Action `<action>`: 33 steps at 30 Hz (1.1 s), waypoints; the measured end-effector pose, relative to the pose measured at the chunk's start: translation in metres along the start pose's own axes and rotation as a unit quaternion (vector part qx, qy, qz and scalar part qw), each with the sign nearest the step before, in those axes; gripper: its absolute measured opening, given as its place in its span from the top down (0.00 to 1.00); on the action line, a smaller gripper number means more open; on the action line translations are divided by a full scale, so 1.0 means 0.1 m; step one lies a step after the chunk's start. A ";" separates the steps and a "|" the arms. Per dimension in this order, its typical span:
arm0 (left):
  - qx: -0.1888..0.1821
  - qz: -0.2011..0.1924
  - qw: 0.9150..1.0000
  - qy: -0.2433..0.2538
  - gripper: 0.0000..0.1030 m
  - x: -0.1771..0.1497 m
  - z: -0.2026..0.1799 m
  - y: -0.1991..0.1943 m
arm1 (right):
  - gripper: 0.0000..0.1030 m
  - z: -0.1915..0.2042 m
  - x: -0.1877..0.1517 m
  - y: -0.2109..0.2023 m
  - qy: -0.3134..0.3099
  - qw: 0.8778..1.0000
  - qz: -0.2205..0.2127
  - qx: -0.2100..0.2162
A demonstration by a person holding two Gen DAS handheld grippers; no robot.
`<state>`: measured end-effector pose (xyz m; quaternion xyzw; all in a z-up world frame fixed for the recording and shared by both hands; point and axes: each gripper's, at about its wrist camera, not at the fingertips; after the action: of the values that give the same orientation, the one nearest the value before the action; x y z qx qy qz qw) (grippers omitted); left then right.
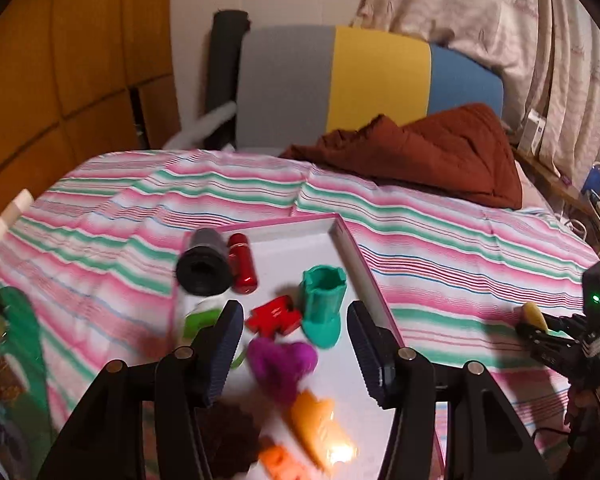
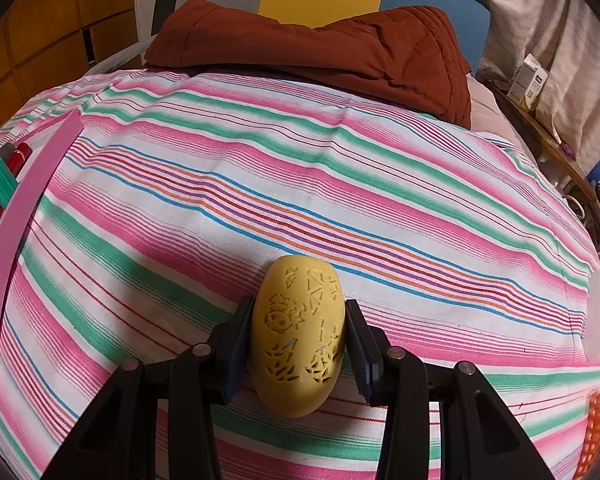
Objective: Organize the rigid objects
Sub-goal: 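Carry the green cup onto the tray and release it with the left gripper while the right holds the soap, then lower the yellow soap onto the tray beside the green cup and open the right gripper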
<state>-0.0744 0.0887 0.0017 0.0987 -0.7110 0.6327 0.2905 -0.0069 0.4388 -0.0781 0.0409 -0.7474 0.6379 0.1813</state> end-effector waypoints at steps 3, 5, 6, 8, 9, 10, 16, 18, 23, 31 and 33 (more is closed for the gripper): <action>0.009 -0.016 1.000 -0.004 0.39 -0.15 0.06 -0.18 | 0.58 0.03 0.00 -0.03 0.004 1.000 0.002 -0.007; 0.012 -0.023 1.000 -0.005 0.38 -0.22 0.11 -0.25 | 0.58 0.05 -0.02 -0.06 0.008 1.000 0.004 -0.004; 0.016 -0.025 1.000 -0.006 0.38 -0.25 0.13 -0.29 | 0.58 0.06 -0.02 -0.07 0.011 1.000 0.004 0.000; 0.021 -0.028 0.999 -0.011 0.38 -0.31 0.17 -0.34 | 0.58 0.11 -0.05 -0.13 0.015 1.000 0.002 0.011; 0.023 -0.029 0.999 -0.013 0.38 -0.32 0.19 -0.35 | 0.58 0.16 -0.06 -0.17 0.014 1.000 -0.002 0.016; 0.025 -0.030 0.999 -0.016 0.38 -0.33 0.23 -0.36 | 0.58 0.20 -0.06 -0.21 0.013 1.000 -0.005 0.019; 0.027 -0.032 0.999 -0.034 0.38 -0.43 0.35 -0.45 | 0.58 0.66 -0.05 -0.59 -0.017 0.996 -0.043 0.072; 0.032 -0.031 0.998 -0.041 0.37 -0.45 0.39 -0.46 | 0.58 0.91 -0.04 -0.72 -0.038 0.994 -0.055 0.090; 0.045 -0.029 0.997 -0.060 0.36 -0.51 0.53 -0.46 | 0.57 1.46 -0.02 -0.89 -0.085 0.986 -0.067 0.128; 0.067 -0.029 0.993 -0.096 0.36 -0.59 0.73 -0.51 | 0.57 2.18 0.09 -0.85 -0.149 0.979 -0.059 0.128; 0.082 -0.028 0.991 -0.106 0.36 -0.60 0.78 -0.52 | 0.57 2.29 0.11 -0.76 -0.154 0.980 -0.051 0.113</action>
<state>-0.0220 -0.0084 0.0106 0.2084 -0.6806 0.6665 0.2219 -0.0452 0.2051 -0.0310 0.1971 -0.6865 0.6941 0.0902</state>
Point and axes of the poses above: each gripper's, at about its wrist camera, not at the fingertips, and y roughly the way its jaws point, z to its left, x to its top, and after that the axes turned 13 degrees about z, right-handed
